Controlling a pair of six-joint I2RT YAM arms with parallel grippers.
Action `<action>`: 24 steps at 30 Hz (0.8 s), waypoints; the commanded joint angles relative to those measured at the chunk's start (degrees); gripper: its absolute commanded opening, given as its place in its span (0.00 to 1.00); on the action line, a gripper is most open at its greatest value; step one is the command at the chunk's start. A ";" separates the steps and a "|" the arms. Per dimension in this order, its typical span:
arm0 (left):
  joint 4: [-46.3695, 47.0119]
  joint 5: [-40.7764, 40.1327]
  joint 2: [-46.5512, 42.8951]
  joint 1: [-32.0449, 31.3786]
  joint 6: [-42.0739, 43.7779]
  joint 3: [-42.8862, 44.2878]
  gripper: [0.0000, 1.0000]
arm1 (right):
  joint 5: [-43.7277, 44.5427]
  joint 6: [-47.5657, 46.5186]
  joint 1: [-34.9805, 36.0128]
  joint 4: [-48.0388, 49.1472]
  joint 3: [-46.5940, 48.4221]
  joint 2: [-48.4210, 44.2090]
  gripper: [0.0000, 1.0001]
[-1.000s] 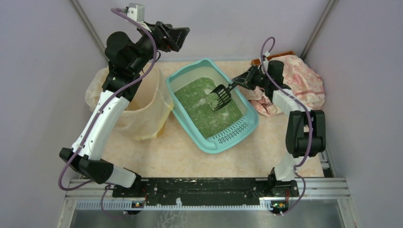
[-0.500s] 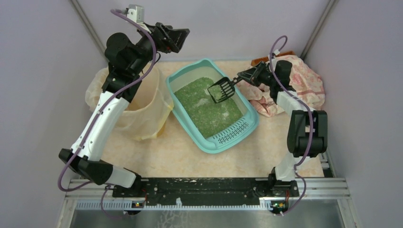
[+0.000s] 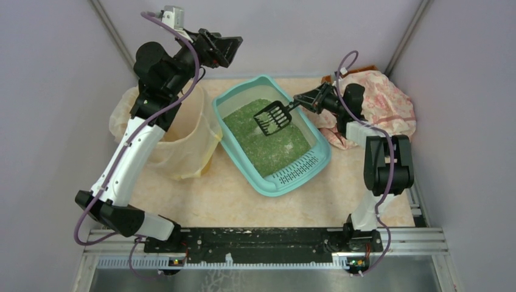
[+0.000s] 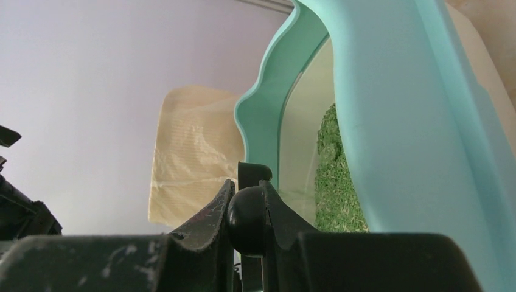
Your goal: Clean the litter box
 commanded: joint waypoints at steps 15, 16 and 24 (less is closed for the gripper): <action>-0.03 -0.46 -0.39 0.16 2.32 2.85 0.94 | -0.01 -4.37 -1.60 -4.31 5.37 0.77 0.00; -0.08 -0.58 -0.39 0.16 2.48 2.77 0.94 | -0.03 -4.28 -1.40 -4.37 5.27 0.92 0.00; -0.34 -0.50 0.35 0.17 3.25 3.61 0.94 | 0.64 0.75 -2.26 0.09 4.43 0.45 0.00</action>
